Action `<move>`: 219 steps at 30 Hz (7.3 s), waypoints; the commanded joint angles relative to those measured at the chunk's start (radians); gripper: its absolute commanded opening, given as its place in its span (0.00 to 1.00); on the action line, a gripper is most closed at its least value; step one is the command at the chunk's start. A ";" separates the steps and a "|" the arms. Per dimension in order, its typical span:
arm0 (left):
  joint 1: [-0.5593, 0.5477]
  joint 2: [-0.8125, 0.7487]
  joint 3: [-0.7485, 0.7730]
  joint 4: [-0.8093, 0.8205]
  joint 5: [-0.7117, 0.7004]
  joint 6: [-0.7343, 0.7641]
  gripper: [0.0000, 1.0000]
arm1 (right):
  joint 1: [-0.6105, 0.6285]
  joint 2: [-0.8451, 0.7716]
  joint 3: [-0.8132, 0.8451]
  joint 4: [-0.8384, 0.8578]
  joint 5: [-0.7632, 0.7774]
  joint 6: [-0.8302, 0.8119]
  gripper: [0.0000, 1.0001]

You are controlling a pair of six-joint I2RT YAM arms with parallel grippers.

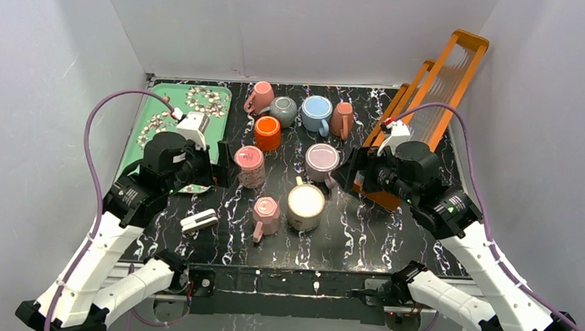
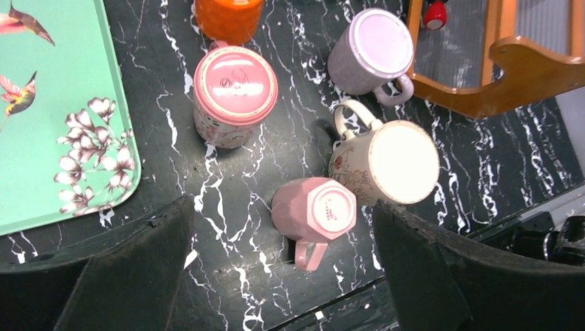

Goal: Turn the mug right side up
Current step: Turn over the cup at the center of the board.

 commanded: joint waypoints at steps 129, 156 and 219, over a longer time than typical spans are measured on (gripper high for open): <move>-0.102 -0.289 0.120 -0.229 -0.435 -0.060 0.98 | 0.666 0.980 0.284 -0.015 0.624 0.592 0.38; -0.102 -0.283 0.100 -0.243 -0.402 -0.073 0.98 | 0.666 0.944 0.285 0.050 0.634 0.477 0.01; -0.103 -0.261 -0.233 0.804 0.558 -0.699 0.47 | 0.667 0.201 -0.283 1.648 0.181 0.334 0.01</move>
